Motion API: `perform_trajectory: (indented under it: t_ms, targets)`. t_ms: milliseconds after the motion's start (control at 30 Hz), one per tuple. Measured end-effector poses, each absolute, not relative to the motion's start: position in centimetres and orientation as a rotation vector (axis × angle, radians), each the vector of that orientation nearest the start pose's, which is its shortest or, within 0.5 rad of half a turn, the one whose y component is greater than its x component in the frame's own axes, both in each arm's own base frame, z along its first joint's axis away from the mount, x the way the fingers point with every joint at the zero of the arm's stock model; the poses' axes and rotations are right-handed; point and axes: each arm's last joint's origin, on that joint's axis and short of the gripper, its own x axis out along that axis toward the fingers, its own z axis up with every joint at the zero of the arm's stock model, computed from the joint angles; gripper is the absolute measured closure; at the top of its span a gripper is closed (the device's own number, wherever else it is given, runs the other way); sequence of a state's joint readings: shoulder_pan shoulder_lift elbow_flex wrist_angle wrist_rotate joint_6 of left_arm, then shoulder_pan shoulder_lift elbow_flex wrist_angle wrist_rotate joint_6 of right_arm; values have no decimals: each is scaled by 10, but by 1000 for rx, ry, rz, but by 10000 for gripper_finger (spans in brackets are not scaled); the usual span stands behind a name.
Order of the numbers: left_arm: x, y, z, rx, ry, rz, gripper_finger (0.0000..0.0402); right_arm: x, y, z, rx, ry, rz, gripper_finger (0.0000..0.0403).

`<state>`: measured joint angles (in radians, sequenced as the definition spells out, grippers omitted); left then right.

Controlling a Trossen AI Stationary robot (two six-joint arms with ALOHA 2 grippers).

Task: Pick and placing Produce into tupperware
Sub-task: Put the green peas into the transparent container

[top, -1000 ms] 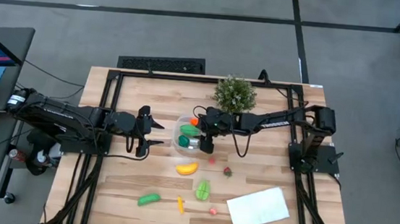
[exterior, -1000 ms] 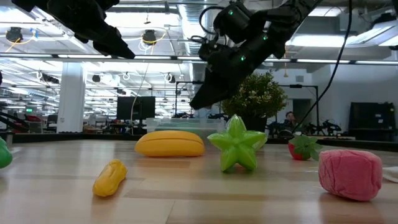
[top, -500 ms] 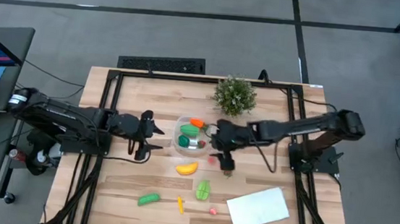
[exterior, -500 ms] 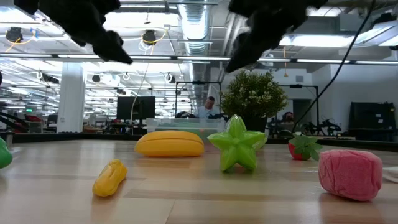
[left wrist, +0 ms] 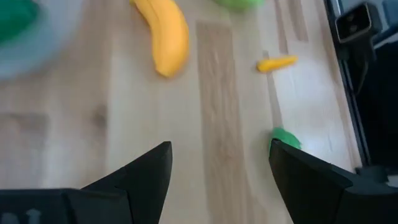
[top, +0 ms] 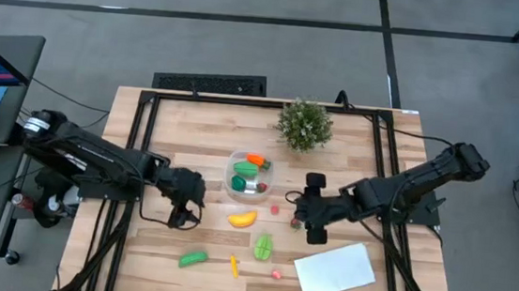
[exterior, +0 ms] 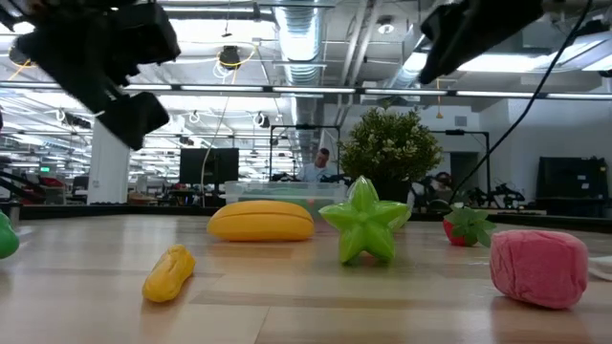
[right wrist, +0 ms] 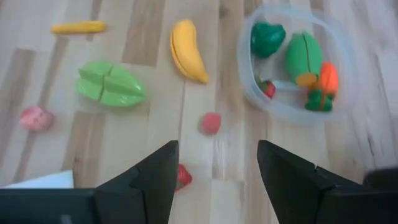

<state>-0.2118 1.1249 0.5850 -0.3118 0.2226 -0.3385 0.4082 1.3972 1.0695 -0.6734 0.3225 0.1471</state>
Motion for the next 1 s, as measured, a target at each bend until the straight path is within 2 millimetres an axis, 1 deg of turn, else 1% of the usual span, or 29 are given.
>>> perform_trajectory:
  t_ms: [133,233,367,533,667,900,1000]
  targets:
    - [203,-68,188,-344,972,-253,145,252,109,254,-246,974,-54,195]
    - [202,-80,186,-339,986,-222,145,248,113,251,-261,971,-90,196]
    - [198,-95,188,-339,950,-173,145,243,116,245,-254,979,-136,196]
    - [187,-114,188,-340,921,-101,145,233,117,228,-238,1013,-184,200]
    - [178,-127,188,-341,882,-56,145,224,116,215,-220,1034,-255,205]
    - [164,-143,190,-310,790,1,145,210,119,197,-221,1014,-334,214]
    - [161,-150,189,-293,763,4,145,204,121,191,-226,989,-369,217]
